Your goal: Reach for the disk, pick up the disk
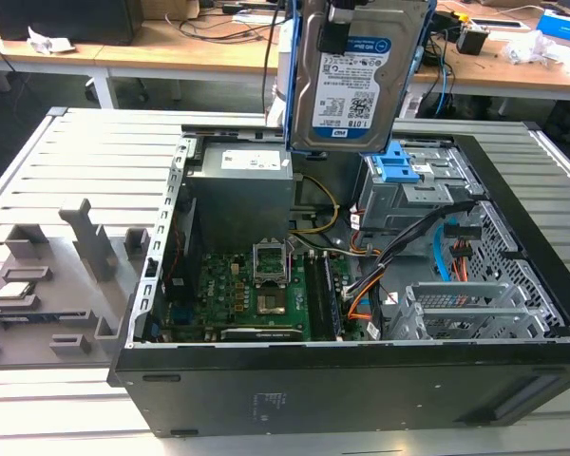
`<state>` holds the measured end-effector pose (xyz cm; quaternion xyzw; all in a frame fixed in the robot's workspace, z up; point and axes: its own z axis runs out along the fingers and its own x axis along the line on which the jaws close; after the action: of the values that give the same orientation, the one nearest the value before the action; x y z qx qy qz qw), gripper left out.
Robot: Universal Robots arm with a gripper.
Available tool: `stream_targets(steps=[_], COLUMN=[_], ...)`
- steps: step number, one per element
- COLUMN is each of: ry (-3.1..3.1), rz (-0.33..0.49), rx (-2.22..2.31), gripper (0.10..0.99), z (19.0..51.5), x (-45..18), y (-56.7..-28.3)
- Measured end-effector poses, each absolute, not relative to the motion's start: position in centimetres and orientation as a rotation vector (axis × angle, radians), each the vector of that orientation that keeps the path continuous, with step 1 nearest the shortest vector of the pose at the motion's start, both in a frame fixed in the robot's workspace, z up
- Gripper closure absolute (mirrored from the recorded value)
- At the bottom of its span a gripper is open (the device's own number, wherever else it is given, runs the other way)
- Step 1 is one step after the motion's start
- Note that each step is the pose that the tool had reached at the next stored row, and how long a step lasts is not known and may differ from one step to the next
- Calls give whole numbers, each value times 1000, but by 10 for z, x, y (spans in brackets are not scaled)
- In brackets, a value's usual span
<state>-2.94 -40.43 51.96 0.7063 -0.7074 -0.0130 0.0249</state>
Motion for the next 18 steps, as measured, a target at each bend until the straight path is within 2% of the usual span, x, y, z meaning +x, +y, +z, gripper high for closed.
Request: stream_targets(steps=[18], ry=[-2188], rz=[-40], rx=[2184], gripper=[722], z=[520], x=[-29], y=[-446])
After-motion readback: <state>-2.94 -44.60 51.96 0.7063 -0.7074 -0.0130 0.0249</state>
